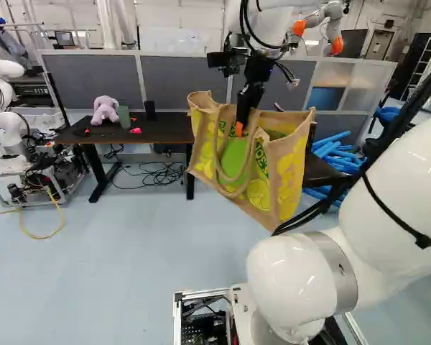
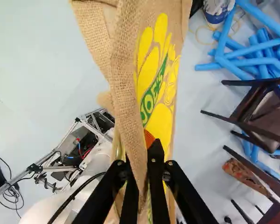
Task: Pick up the bag on the ground and place it on the table
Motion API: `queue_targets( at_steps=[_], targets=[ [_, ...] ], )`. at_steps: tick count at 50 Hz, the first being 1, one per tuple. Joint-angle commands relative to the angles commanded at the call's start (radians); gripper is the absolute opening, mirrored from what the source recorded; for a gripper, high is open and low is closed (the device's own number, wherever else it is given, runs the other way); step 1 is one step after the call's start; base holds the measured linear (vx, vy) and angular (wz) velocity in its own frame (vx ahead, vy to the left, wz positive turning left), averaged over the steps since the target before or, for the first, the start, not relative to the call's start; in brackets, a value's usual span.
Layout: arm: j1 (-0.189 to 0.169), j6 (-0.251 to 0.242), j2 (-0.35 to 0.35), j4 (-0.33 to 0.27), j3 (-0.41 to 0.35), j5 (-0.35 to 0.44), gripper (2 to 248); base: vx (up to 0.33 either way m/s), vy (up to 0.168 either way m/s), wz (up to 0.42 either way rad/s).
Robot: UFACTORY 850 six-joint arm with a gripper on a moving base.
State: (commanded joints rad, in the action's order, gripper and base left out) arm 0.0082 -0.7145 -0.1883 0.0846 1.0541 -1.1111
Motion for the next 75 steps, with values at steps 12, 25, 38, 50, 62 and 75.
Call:
queue_targets(
  at_steps=[12, 25, 38, 50, 62, 75],
  targets=[
    [0.000, 0.000, 0.000, 0.000, 0.000, 0.000, 25, 0.181, 0.086, 0.173],
    [0.000, 0.000, 0.000, 0.000, 0.000, 0.000, 25, 0.181, 0.085, 0.173],
    [0.000, 0.000, 0.000, 0.000, 0.000, 0.000, 25, 0.172, 0.092, 0.167],
    [0.000, 0.000, 0.000, 0.000, 0.000, 0.000, 25, 0.170, 0.062, 0.008],
    [0.000, 0.000, 0.000, 0.000, 0.000, 0.000, 25, 0.168, 0.058, -0.003],
    [0.000, 0.000, 0.000, 0.000, 0.000, 0.000, 25, 0.171, 0.056, -0.004]
  ],
)
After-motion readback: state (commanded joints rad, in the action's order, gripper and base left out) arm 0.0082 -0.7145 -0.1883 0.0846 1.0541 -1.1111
